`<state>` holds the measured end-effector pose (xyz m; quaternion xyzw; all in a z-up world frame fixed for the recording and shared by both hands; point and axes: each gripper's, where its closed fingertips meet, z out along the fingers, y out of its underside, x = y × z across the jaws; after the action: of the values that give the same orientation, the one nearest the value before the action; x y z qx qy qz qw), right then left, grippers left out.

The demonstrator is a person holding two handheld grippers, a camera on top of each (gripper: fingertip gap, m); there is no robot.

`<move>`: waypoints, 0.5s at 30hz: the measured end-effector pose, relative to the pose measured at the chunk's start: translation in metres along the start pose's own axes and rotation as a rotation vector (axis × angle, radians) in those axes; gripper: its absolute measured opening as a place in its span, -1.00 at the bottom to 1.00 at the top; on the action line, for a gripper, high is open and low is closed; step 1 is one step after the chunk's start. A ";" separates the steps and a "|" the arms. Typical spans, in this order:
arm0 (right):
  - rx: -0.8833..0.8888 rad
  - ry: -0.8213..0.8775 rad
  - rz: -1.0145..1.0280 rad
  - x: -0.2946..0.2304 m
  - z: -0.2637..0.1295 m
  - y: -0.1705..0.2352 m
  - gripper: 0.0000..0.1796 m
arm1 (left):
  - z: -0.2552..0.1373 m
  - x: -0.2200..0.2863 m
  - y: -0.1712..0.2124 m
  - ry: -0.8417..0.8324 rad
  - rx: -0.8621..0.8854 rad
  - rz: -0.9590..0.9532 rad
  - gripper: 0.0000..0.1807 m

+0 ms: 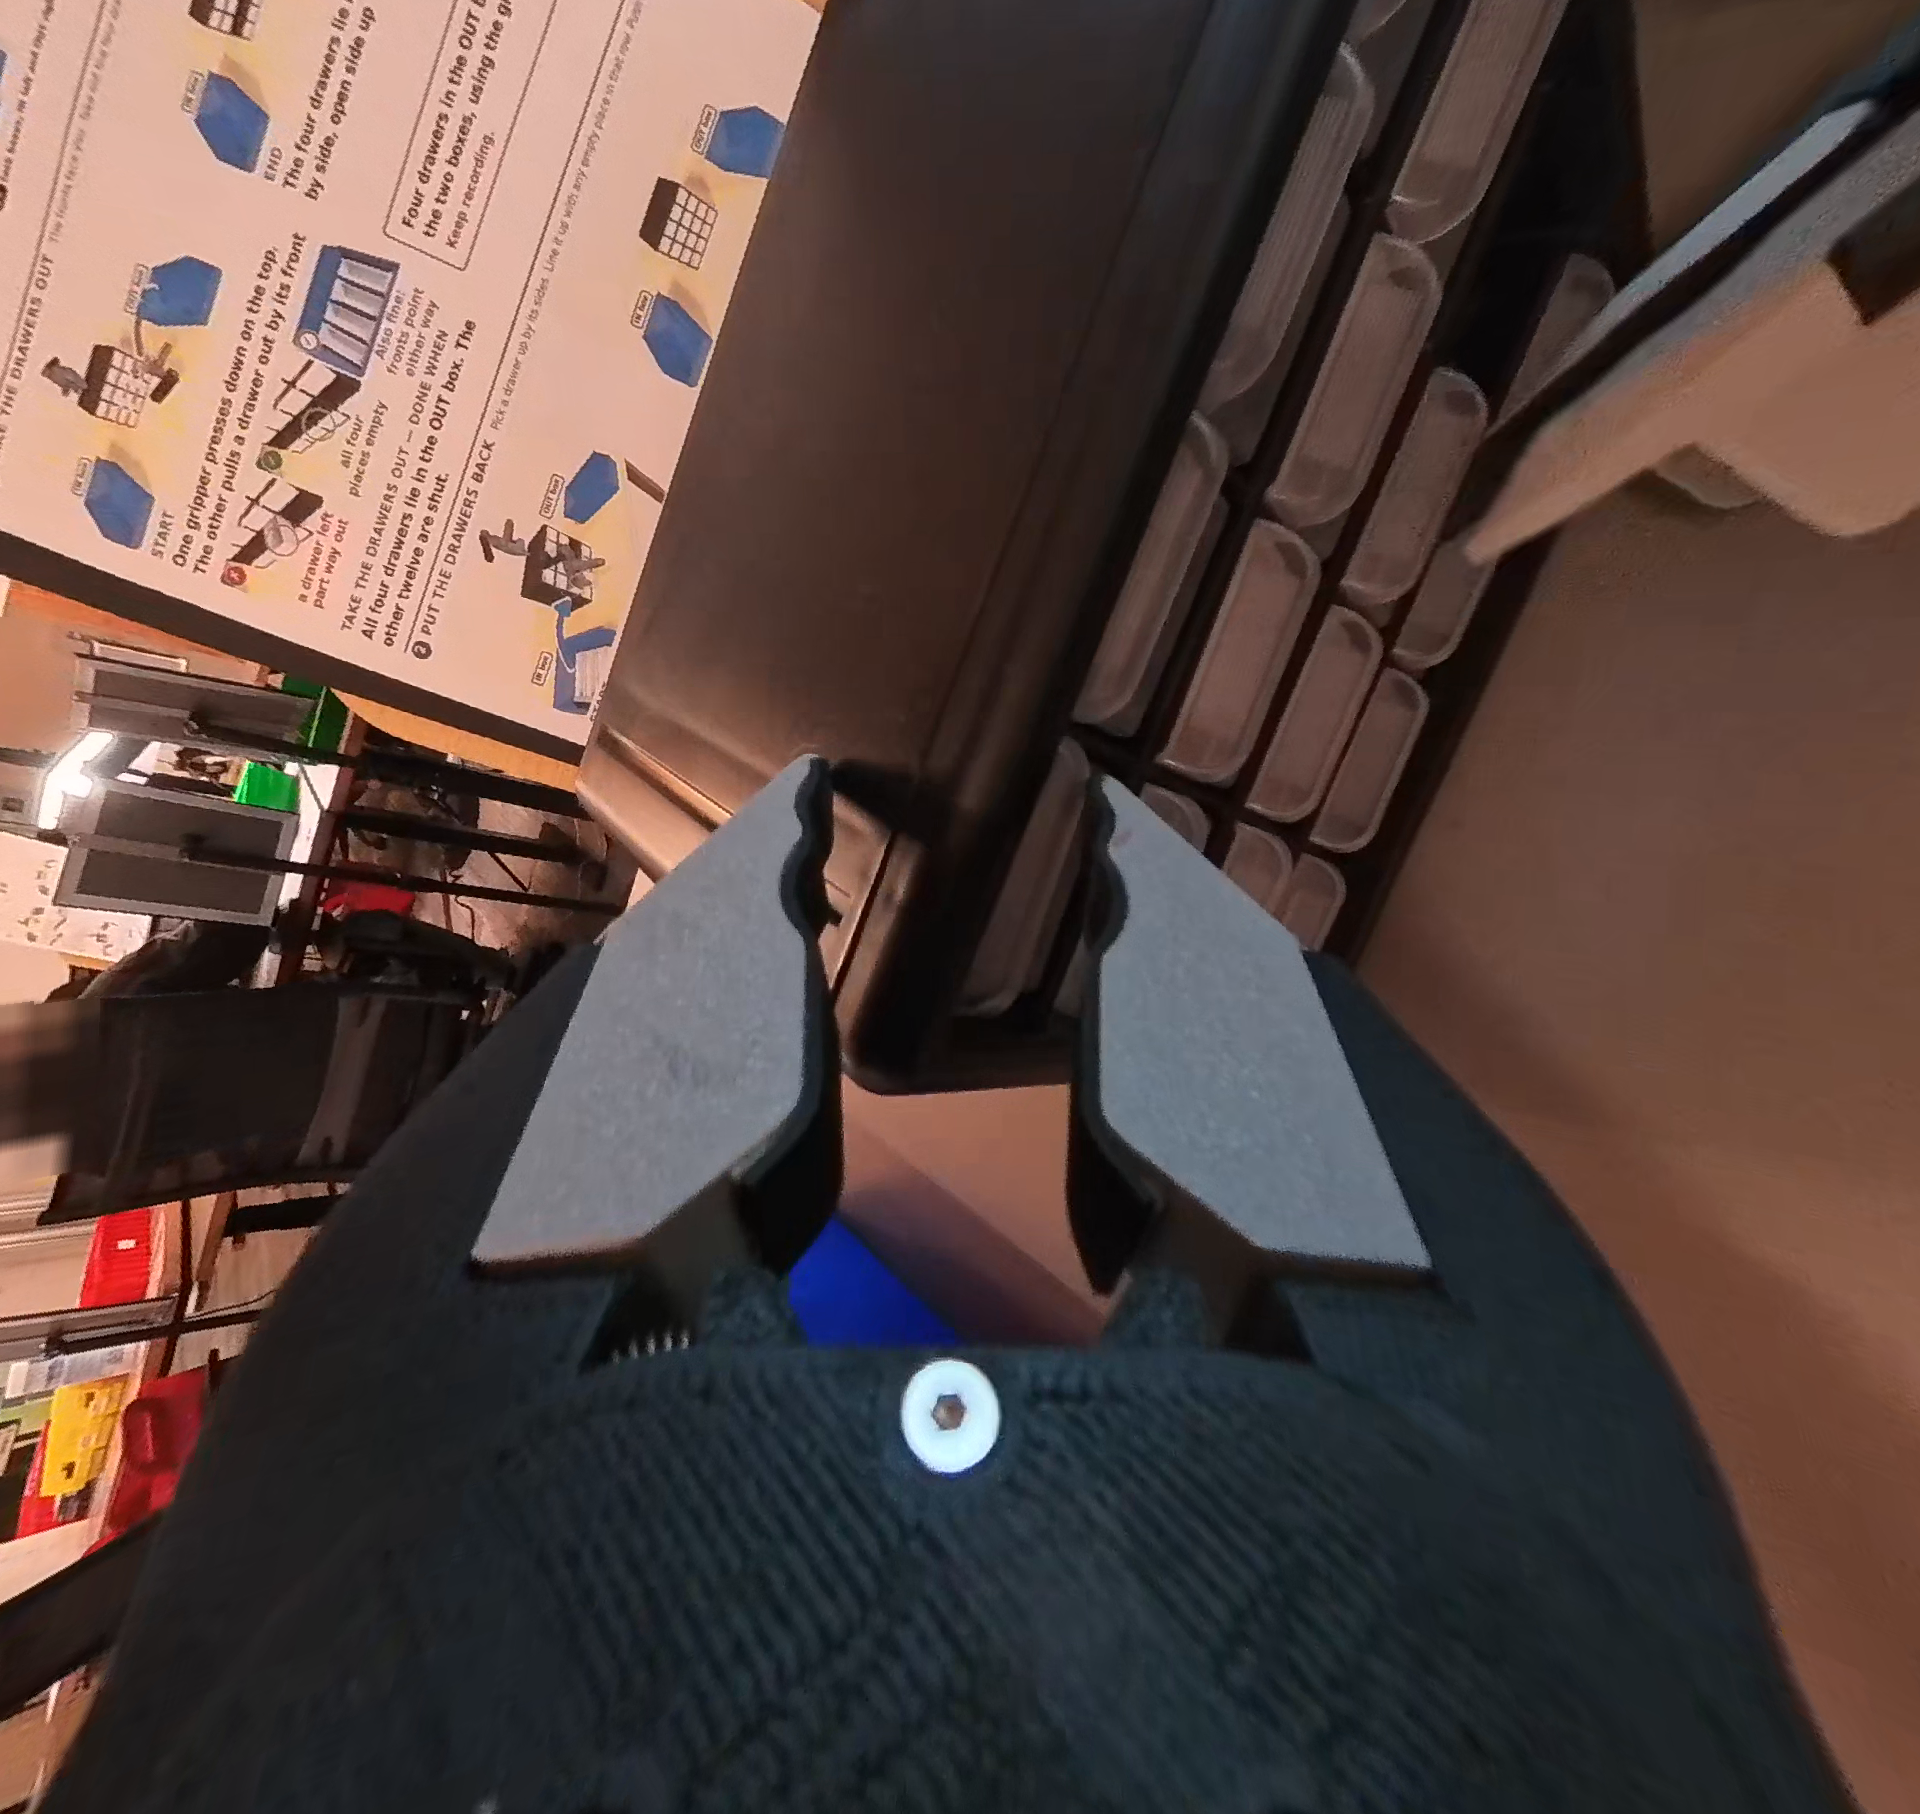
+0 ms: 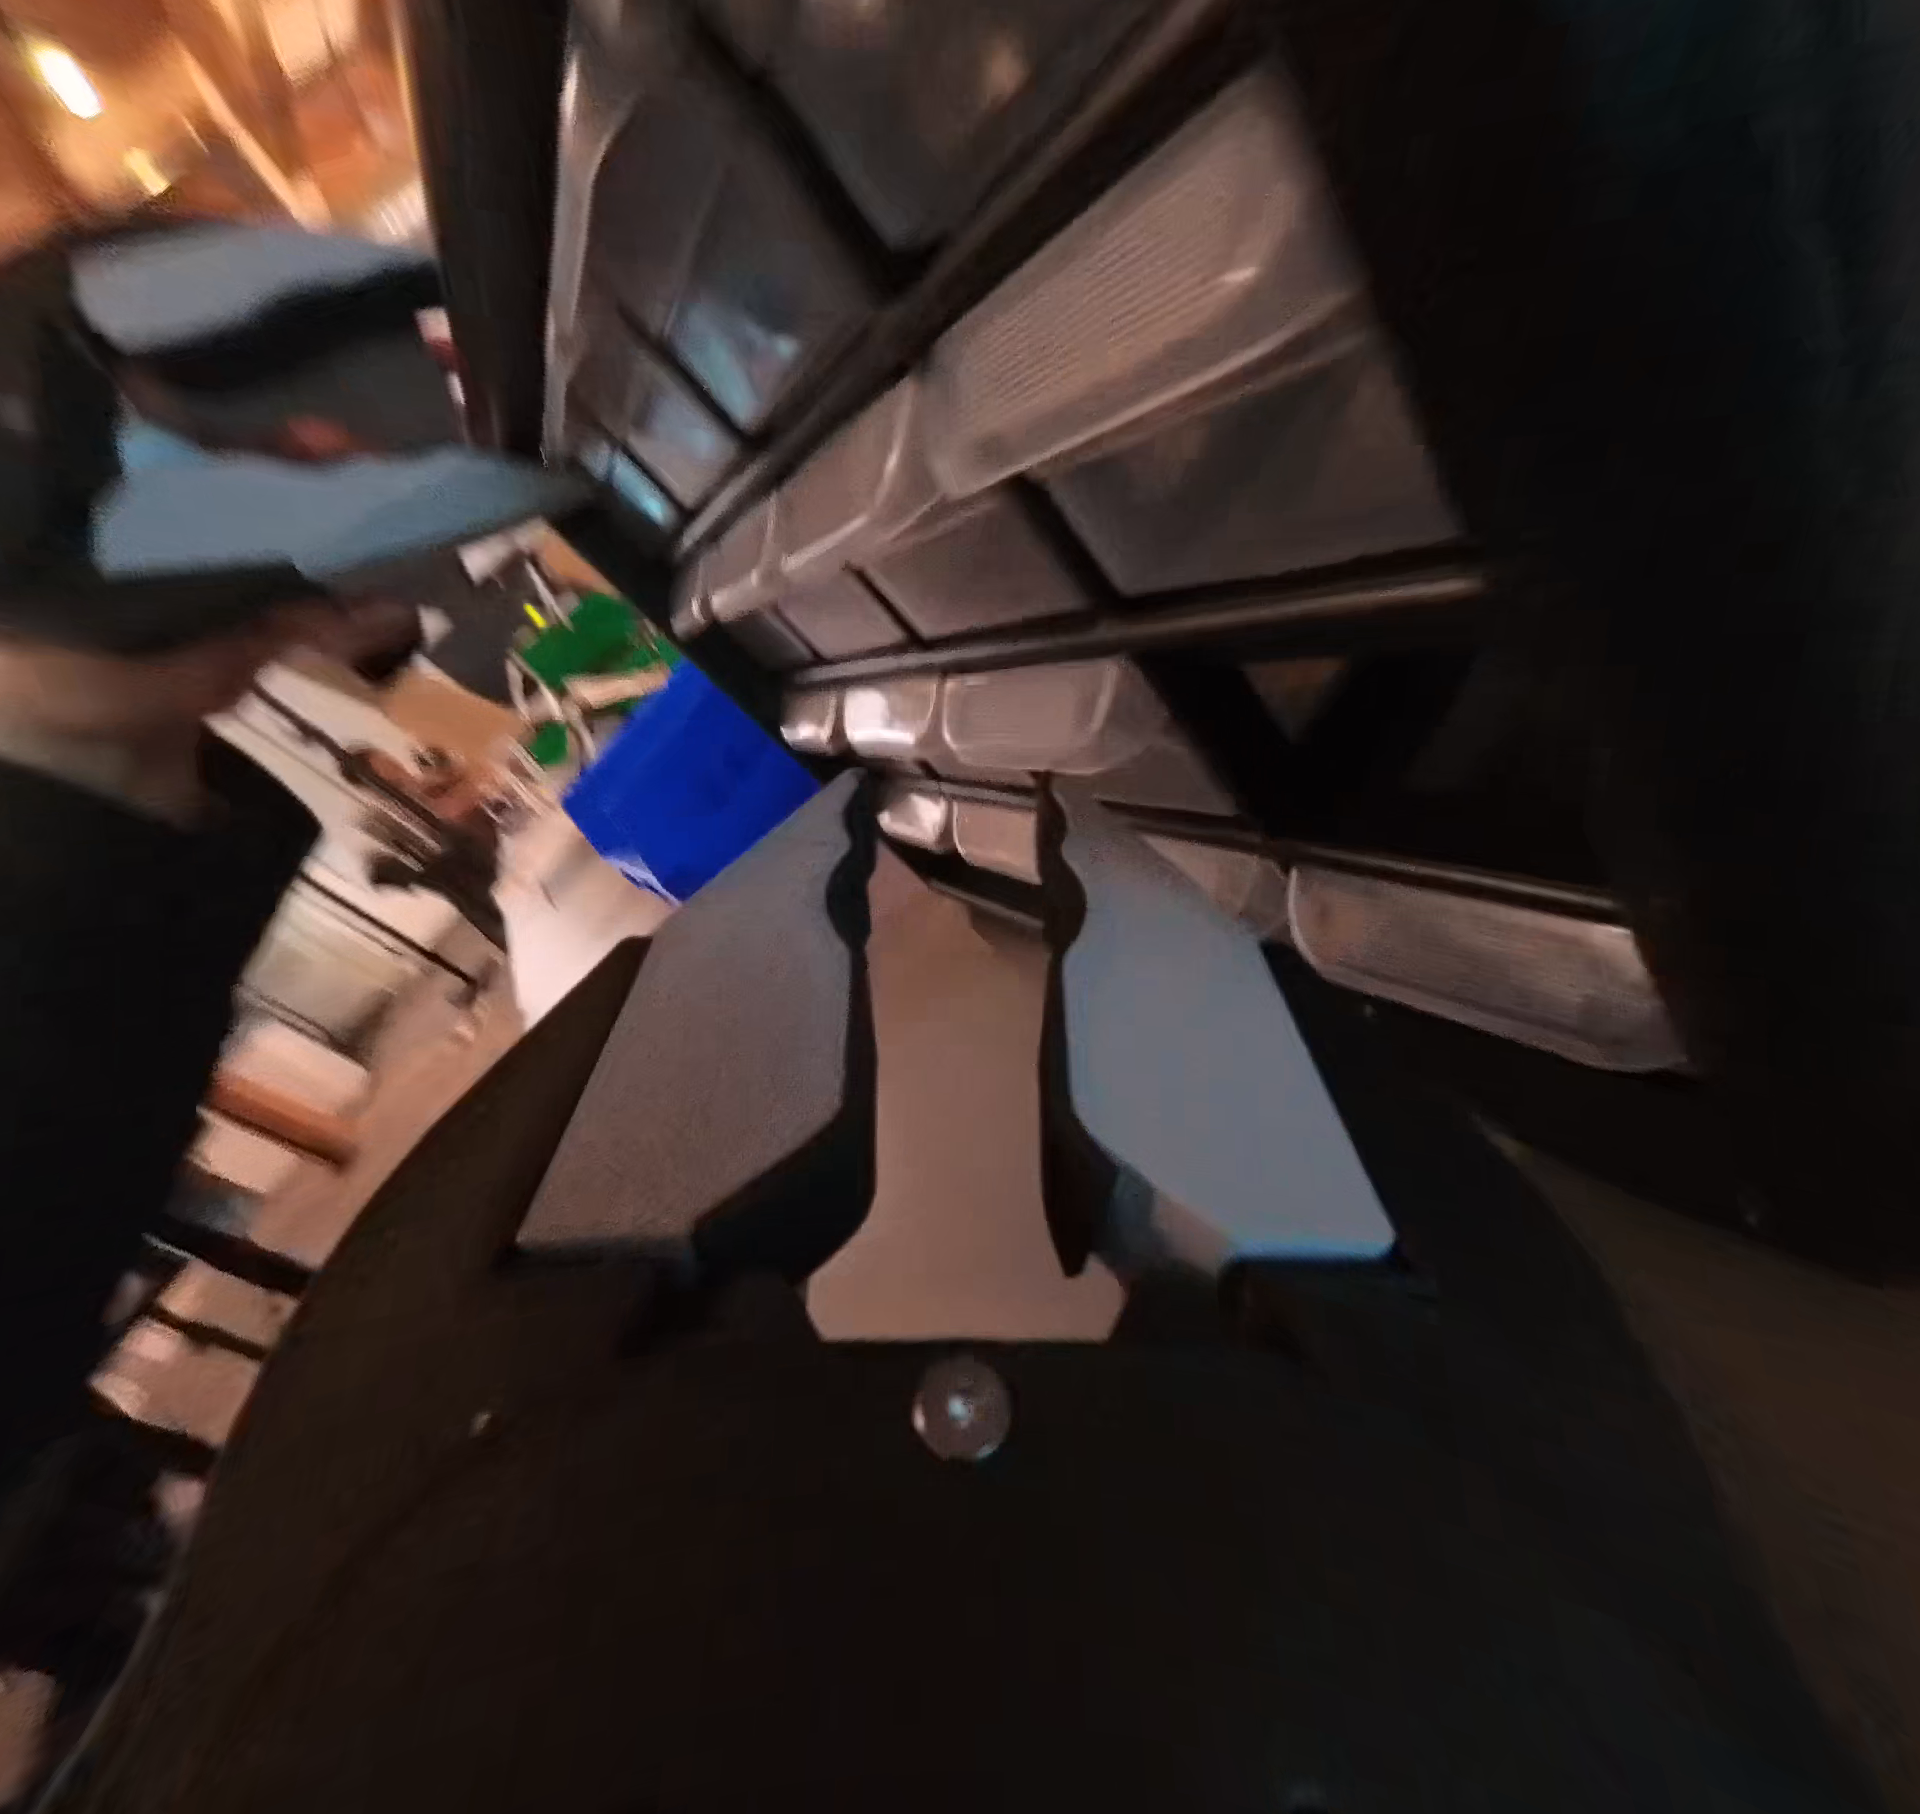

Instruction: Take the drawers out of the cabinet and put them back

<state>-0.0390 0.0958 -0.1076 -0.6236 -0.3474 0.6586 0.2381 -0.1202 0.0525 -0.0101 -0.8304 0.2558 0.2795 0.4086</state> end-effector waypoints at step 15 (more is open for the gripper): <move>0.202 -0.163 0.331 0.013 -0.005 -0.015 -0.95 | 0.002 0.000 -0.002 -0.031 -0.007 -0.010 -0.49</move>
<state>-0.0374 0.1159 -0.1047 -0.5898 -0.1904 0.7684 0.1593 -0.1196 0.0556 -0.0099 -0.8287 0.2445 0.2910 0.4108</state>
